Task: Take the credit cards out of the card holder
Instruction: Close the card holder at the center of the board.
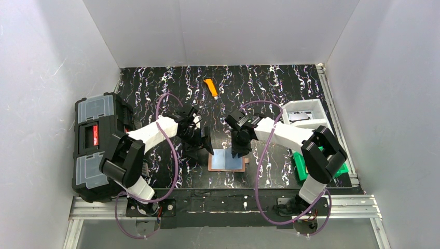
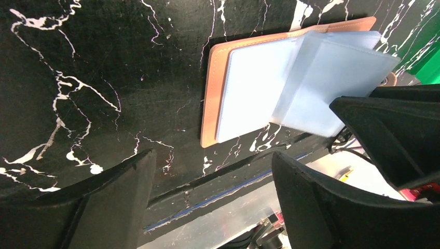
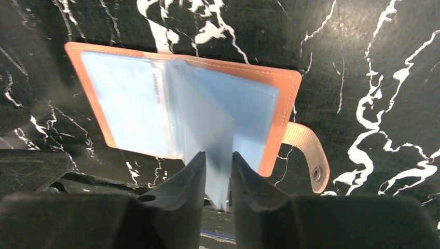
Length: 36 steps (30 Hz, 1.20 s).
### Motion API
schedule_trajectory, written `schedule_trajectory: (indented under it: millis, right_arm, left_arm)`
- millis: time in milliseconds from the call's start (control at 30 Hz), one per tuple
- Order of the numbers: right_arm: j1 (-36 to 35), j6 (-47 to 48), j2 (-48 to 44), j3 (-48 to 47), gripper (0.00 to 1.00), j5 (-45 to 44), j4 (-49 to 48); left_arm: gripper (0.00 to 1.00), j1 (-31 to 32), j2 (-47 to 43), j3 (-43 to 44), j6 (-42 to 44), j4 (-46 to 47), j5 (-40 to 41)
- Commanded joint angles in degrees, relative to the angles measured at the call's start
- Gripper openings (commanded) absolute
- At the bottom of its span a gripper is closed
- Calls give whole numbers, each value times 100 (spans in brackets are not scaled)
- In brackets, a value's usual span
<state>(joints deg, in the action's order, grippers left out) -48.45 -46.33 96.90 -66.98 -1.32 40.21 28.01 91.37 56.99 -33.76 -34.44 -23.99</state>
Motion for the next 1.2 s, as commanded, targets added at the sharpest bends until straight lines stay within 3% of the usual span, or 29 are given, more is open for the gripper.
schedule_trajectory:
  millis: [0, 133, 167, 433, 833, 1033, 1167]
  right_arm:
    - [-1, -85, 47, 250, 24, 37, -119]
    - [32, -116, 161, 484, 3, 82, -259]
    - [41, -128, 188, 537, 1, 77, -278]
    - [235, -169, 300, 1003, 1, 89, -502]
    - [352, -140, 552, 1209, 1, 488, -919]
    - [617, -194, 529, 1585, 1, 516, -987]
    - [846, -239, 387, 1835, 1, 518, -1024]
  left_arm:
    - [79, -30, 108, -103, -51, 50, -237]
    - [77, -19, 263, -149, -81, 164, -372]
    - [76, -20, 296, -157, -93, 187, -395]
    - [70, -15, 538, -292, -217, 582, -775]
    - [69, 85, 855, -390, -570, 1408, -1485]
    - [69, 91, 734, -149, -339, 717, -623]
    - [69, 91, 789, -125, -246, 565, -496]
